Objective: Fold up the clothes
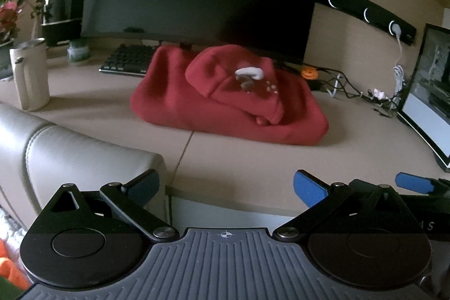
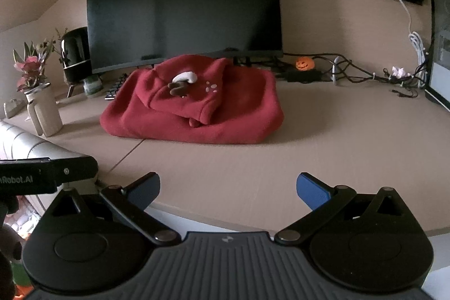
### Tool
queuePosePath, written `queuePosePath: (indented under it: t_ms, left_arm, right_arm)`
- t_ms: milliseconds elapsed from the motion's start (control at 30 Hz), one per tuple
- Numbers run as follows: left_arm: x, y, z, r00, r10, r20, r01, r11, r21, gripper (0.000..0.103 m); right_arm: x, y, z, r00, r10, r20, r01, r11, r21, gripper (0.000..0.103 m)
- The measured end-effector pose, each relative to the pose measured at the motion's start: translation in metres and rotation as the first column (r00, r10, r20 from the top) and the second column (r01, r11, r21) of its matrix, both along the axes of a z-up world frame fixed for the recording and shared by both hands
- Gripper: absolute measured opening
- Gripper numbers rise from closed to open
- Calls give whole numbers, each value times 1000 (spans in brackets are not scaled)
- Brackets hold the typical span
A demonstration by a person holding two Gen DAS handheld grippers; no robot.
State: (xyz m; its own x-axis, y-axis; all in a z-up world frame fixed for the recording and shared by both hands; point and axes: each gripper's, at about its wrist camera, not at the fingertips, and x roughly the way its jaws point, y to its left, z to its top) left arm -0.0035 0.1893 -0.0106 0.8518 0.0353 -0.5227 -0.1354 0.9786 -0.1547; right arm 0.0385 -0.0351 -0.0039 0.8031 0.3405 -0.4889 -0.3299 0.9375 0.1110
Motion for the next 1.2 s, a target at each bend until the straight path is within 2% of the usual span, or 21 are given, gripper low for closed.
queuePosePath:
  t_ms: [1200]
  left_arm:
    - [-3,10,-7,999,6,-40,-7,1000,-20,103]
  right_arm:
    - [3,11,-6,999,8,-43,-8,1000,5,103]
